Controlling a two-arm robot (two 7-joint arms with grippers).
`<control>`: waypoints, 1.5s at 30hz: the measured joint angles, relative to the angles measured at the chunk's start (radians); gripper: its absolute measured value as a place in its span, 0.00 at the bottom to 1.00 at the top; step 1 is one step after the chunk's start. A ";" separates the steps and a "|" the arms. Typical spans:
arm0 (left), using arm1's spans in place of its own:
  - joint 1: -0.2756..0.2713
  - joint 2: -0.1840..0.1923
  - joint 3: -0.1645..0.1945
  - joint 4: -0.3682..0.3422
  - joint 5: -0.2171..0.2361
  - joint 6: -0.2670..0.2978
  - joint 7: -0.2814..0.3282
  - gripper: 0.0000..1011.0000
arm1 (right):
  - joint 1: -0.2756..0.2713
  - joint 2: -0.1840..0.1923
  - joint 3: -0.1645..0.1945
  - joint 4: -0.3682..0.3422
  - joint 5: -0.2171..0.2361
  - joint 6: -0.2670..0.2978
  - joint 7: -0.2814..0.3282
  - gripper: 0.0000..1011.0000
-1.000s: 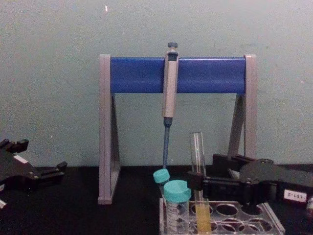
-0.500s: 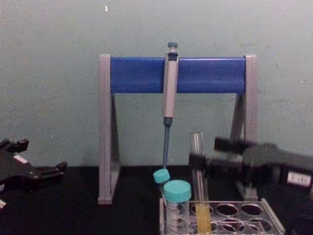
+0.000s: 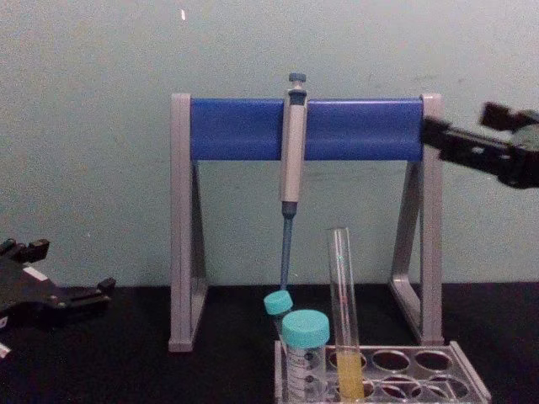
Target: Pick up the test tube from the test tube rack, shake it, then place it back into the test tube rack.
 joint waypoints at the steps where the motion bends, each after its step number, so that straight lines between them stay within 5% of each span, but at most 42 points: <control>1: 0.000 0.000 0.000 0.000 0.000 0.000 0.000 0.99 | -0.015 -0.011 0.017 -0.004 -0.025 -0.012 -0.042 0.99; 8: 0.000 0.000 0.000 0.000 0.000 0.000 0.000 0.99 | -0.071 -0.060 0.069 0.014 -0.105 -0.023 -0.190 0.99; 14: 0.000 0.000 0.000 0.000 0.000 0.000 0.000 0.99 | -0.105 -0.090 0.079 0.062 -0.137 0.013 -0.237 0.99; 33: 0.000 0.000 0.000 0.000 0.000 0.000 0.000 0.99 | -0.139 -0.152 0.076 0.191 -0.201 0.090 -0.253 0.99; 45: 0.000 0.000 0.000 0.000 0.000 0.000 0.000 0.99 | -0.140 -0.176 0.088 0.214 -0.221 0.107 -0.235 0.99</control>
